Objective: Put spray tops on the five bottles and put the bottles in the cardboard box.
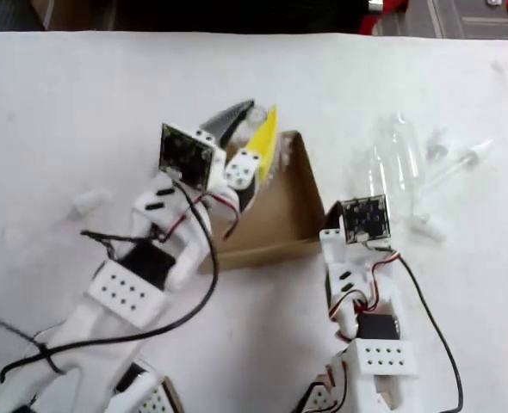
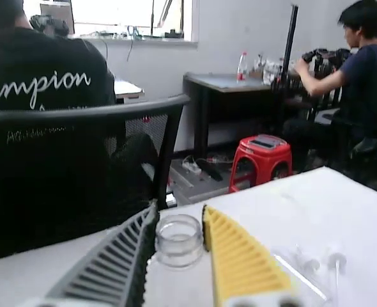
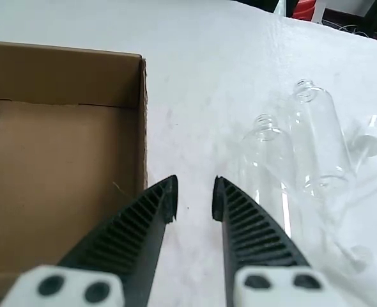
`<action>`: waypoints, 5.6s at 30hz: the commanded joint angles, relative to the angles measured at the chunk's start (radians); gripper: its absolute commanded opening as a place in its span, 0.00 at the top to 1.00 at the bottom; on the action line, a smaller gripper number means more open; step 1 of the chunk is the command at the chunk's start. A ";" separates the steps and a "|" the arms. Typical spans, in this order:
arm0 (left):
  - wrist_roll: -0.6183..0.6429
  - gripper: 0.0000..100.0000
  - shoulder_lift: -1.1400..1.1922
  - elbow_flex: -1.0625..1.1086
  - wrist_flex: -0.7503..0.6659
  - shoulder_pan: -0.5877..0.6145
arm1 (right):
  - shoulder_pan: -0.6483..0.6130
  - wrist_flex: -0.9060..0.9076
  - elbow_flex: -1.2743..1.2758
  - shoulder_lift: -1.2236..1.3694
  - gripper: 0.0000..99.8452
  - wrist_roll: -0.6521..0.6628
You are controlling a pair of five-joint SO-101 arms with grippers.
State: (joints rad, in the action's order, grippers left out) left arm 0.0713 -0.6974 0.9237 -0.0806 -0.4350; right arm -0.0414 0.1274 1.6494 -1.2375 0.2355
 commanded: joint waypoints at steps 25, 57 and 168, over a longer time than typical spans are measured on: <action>-0.046 0.98 0.730 -0.143 -0.609 0.108 | -0.010 -0.022 -0.014 -0.001 0.92 0.012; -0.046 0.98 0.797 -0.097 -0.686 0.140 | -0.012 -0.022 -0.015 -0.001 0.92 0.012; 0.069 0.81 0.113 -0.077 -0.044 0.120 | -0.010 -0.022 -0.018 -0.001 0.92 0.014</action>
State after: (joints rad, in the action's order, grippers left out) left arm 0.0529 -0.3828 0.8684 -0.2647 -0.3092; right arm -0.0414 0.1274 1.6494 -1.2375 0.2355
